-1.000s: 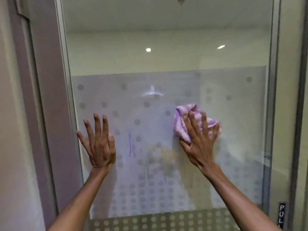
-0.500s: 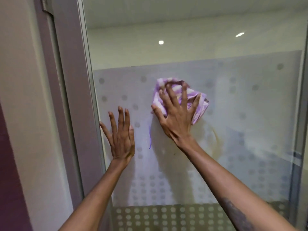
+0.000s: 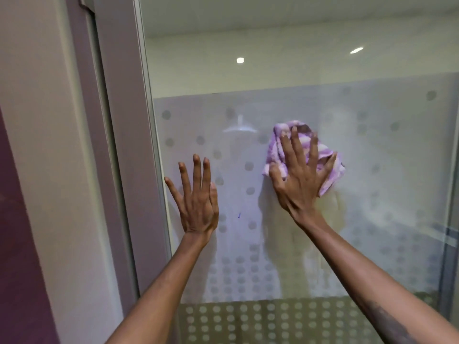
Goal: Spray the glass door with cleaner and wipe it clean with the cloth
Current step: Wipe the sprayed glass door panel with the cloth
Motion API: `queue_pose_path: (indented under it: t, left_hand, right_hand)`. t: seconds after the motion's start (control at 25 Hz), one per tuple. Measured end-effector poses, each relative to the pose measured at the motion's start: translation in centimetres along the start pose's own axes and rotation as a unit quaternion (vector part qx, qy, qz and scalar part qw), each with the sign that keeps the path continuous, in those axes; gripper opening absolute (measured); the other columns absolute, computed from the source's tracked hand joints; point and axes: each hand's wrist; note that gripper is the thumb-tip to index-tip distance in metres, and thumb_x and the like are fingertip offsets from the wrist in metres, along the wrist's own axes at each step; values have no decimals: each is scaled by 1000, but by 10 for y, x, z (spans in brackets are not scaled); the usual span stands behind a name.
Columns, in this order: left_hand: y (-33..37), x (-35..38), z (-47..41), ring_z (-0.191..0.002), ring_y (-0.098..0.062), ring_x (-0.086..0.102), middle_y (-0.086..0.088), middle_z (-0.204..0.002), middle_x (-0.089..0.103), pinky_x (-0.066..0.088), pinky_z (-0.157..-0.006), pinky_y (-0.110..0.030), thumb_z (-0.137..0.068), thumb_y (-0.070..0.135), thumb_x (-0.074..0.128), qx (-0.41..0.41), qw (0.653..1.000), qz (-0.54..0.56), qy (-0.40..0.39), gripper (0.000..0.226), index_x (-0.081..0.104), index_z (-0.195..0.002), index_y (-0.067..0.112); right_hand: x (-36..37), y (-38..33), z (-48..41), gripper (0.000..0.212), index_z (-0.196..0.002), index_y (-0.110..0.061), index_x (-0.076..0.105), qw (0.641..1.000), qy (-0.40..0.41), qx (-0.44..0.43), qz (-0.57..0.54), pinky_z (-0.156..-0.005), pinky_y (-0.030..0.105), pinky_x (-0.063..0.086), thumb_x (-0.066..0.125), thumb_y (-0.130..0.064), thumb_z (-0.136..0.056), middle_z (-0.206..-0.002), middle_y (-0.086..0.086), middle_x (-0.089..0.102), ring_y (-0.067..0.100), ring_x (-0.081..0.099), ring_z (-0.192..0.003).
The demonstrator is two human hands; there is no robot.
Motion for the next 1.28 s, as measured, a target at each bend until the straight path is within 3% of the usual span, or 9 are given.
queue_pose_path:
  t: [0.2,0.44,0.56,0.68,0.76,0.88,1.08,1.16,1.28]
  left_hand:
    - [1,1,1,-160,-35,9,0,-174,14,1,-125,-66,-111,40,17,3,1000,-17,-1,58,14,-165,20]
    - [-1,-1,0,-161,-33,6,-2,-174,12,1,-129,-57,-111,39,13,12,1000,-4,-9,59,17,-165,16]
    - [0,0,2,-161,-24,-8,5,-173,0,-2,-129,-56,-111,37,16,15,1000,-9,0,59,15,-165,15]
    - [0,5,0,-161,-22,-7,4,-174,2,-4,-129,-55,-111,35,20,14,1000,-16,1,58,11,-166,16]
    - [0,7,1,-162,-26,-2,2,-174,6,-4,-130,-55,-111,34,22,10,1000,-17,5,58,11,-166,17]
    - [0,7,2,-162,-31,6,1,-174,8,-1,-129,-56,-112,35,21,13,1000,-26,7,58,12,-166,17]
    - [1,3,2,-161,-31,7,5,-173,3,2,-128,-58,-111,36,20,20,999,-23,14,58,11,-166,18]
    - [5,1,1,-161,-33,8,2,-174,7,1,-127,-58,-111,34,22,17,1000,-15,15,58,11,-166,17]
    - [9,-1,1,-160,-36,8,-3,-174,12,0,-127,-60,-110,30,25,7,1000,-8,13,59,14,-165,14]
  right_hand:
    - [24,-45,58,62,-156,-34,40,989,1,-148,-15,-117,77,11,52,-52,-98,-164,-7,38,33,28,-155]
    - [5,12,138,69,-155,-33,42,961,-54,-270,5,-112,78,25,61,-57,-92,-161,-3,42,26,22,-158]
    - [-10,55,97,71,-157,-27,37,983,-39,-175,36,-106,80,31,51,-57,-95,-159,6,42,25,13,-159]
    - [-14,55,13,62,-153,-30,47,996,52,16,69,-114,73,28,56,-48,-94,-159,-1,47,29,37,-151]
    - [-9,26,-18,59,-151,-35,49,994,79,49,54,-116,71,26,55,-44,-93,-158,-8,48,27,41,-150]
    - [6,-11,3,54,-146,-34,56,996,79,-44,-18,-115,73,24,58,-44,-93,-153,-8,54,29,45,-147]
    - [2,19,94,57,-150,-34,51,961,-55,-267,-36,-119,72,11,56,-46,-94,-160,-5,46,28,33,-154]
    - [-12,65,117,61,-153,-36,45,951,-89,-295,-9,-118,70,10,55,-52,-95,-162,-6,42,25,29,-155]
    - [-38,141,113,56,-151,-32,49,963,-57,-263,27,-113,75,19,49,-53,-99,-158,-1,46,27,32,-150]
Point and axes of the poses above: each hand's wrist, its own z-axis away from the middle knuckle, its own x-axis out of the palm, y = z × x
